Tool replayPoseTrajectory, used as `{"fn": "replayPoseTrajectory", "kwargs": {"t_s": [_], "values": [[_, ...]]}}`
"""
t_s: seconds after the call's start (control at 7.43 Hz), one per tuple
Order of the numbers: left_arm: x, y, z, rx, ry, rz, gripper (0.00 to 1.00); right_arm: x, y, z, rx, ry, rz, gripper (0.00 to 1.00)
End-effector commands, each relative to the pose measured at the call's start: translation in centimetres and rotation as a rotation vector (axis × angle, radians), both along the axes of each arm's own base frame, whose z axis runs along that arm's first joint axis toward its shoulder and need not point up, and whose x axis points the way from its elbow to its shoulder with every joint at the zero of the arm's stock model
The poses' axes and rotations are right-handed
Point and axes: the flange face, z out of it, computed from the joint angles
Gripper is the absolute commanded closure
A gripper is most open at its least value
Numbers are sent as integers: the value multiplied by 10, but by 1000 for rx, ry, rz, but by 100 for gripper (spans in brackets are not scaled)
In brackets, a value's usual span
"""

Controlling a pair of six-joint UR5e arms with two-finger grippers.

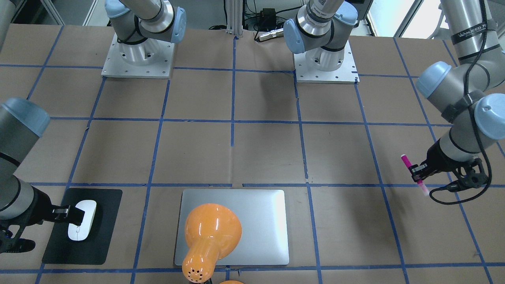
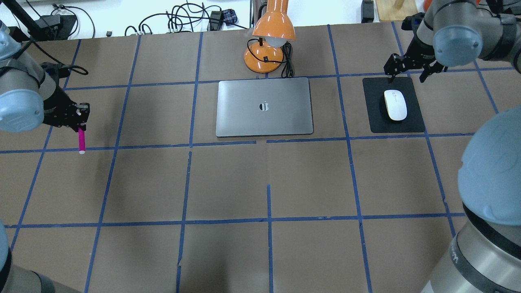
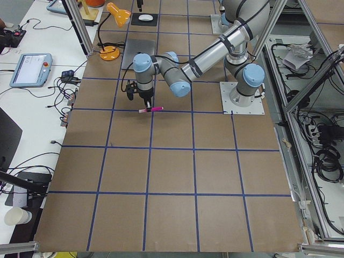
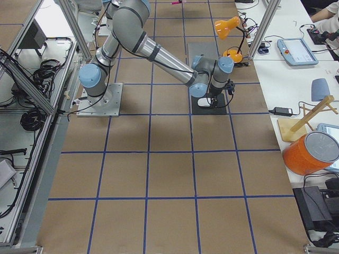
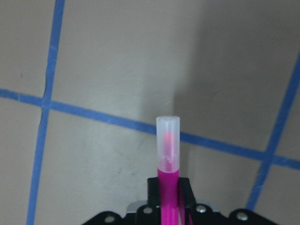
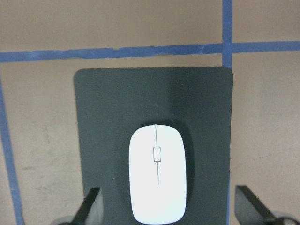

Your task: Place pen and mouse around notebook

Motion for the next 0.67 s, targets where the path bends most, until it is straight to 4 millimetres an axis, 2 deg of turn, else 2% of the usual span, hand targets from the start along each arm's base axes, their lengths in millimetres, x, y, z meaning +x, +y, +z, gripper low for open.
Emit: {"fn": "replayPoseTrajectory", "kwargs": {"t_s": [0.0, 0.13, 0.27, 0.4, 0.54], "values": [[-85, -14, 12, -41, 64, 150, 100, 65, 39, 88, 18, 10, 62, 0], [-117, -14, 10, -36, 112, 240, 100, 94, 77, 134, 42, -5, 62, 0], [-150, -9, 3, -18, 116, 373, 100, 113, 105, 169, 36, -19, 77, 0], [-192, -7, -11, 4, 114, 459, 100, 132, 132, 188, 51, -23, 103, 0], [-227, -7, -10, -10, 120, 511, 100, 148, 161, 221, 21, -20, 119, 0]]}}
